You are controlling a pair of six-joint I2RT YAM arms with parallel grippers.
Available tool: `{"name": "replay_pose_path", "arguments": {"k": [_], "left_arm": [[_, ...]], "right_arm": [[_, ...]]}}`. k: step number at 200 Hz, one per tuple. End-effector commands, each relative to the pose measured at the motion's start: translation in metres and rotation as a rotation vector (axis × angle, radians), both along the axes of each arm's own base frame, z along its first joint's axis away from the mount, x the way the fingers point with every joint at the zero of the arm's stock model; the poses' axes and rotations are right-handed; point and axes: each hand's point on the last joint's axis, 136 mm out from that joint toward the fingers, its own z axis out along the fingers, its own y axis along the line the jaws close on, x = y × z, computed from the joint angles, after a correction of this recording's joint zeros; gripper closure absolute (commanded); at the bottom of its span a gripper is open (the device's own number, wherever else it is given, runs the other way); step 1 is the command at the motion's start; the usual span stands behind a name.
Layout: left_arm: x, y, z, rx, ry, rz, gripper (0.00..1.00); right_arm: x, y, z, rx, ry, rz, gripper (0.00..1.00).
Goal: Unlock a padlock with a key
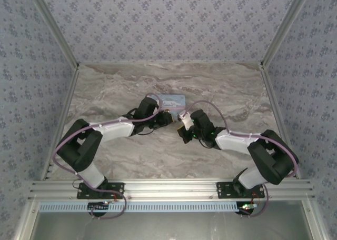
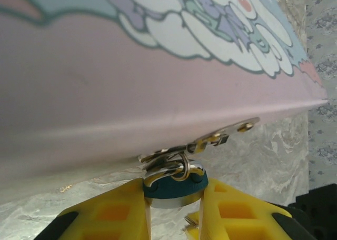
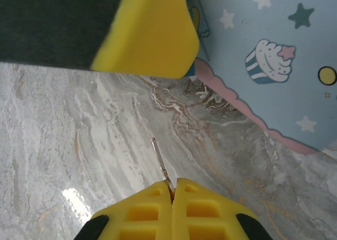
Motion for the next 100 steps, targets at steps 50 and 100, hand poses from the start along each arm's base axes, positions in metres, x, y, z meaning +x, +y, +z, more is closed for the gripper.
{"name": "replay_pose_path", "arguments": {"k": [50, 100], "left_arm": [[0.008, -0.010, 0.034, -0.076, -0.055, 0.021, 0.77], [0.008, -0.010, 0.035, -0.078, -0.057, 0.023, 0.77]], "right_arm": [[0.019, 0.001, 0.002, 0.032, -0.036, -0.049, 1.00], [0.025, 0.007, 0.005, 0.063, -0.036, -0.055, 1.00]]}}
